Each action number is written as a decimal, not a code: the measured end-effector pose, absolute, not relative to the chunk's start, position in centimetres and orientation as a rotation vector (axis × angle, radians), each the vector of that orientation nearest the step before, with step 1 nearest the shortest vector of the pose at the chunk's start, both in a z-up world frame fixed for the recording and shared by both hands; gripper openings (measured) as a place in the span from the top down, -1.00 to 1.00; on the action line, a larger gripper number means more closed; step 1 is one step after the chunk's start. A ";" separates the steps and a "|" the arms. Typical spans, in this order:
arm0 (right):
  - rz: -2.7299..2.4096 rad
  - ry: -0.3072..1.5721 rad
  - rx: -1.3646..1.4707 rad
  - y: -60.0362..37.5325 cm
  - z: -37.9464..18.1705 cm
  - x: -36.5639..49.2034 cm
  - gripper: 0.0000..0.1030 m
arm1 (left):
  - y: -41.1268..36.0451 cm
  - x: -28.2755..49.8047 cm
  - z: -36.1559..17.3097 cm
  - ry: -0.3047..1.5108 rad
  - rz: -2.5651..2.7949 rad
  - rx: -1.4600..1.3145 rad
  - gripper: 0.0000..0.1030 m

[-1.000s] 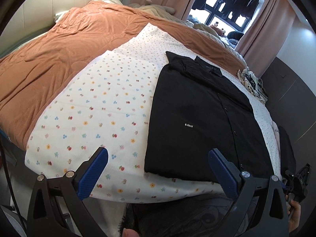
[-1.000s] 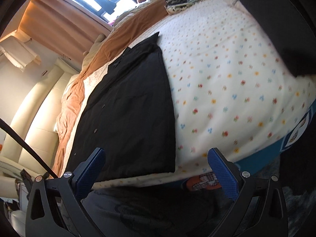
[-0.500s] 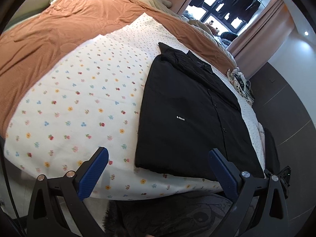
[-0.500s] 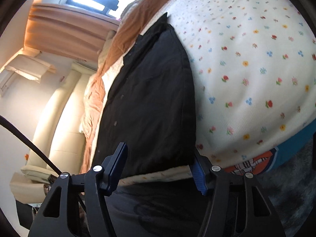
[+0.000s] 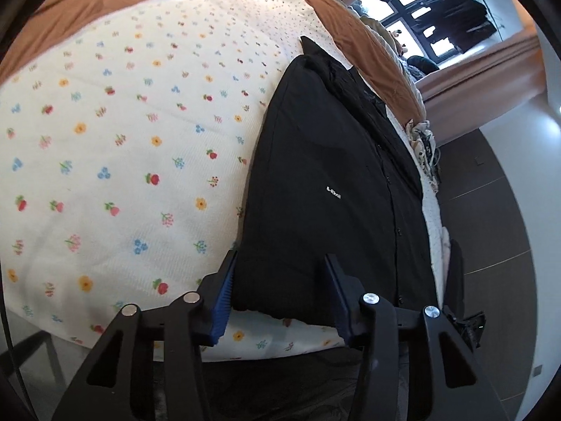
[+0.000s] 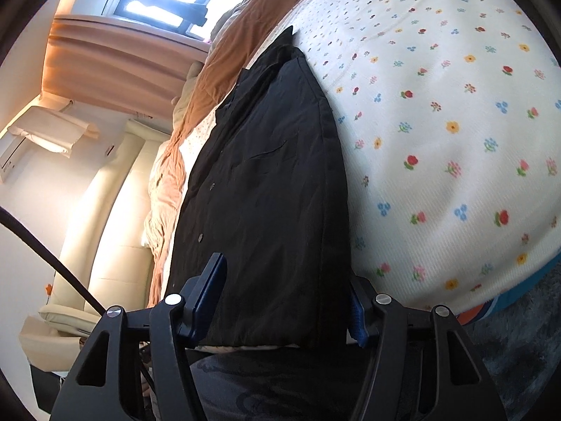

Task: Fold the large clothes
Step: 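Move both tools to the hem end of the shirt strip and close, then lift the hem with both tools and fold it over toward the collar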

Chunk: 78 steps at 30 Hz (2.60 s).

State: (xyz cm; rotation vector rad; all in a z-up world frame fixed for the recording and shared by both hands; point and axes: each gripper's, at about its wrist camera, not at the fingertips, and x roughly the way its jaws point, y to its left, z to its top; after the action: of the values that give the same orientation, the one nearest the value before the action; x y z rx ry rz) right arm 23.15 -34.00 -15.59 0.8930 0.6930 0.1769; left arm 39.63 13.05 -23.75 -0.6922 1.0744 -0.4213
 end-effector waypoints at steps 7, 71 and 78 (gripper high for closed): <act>0.200 0.686 0.905 -33.6 -15.8 24.5 -0.15 | 13.3 40.6 -24.5 1.087 -0.439 -0.781 0.09; 0.336 0.261 0.675 -33.1 -0.8 11.2 0.98 | 19.1 24.9 1.4 0.468 -0.556 -0.736 0.75; 0.312 0.300 0.689 -33.8 -0.9 14.7 0.98 | 18.2 28.7 0.8 0.495 -0.542 -0.744 0.75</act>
State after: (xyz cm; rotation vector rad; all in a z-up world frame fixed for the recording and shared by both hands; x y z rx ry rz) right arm 14.66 -33.77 -0.87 0.6893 0.2995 0.3118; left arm 28.70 18.19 0.81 -0.7438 0.4947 -0.5420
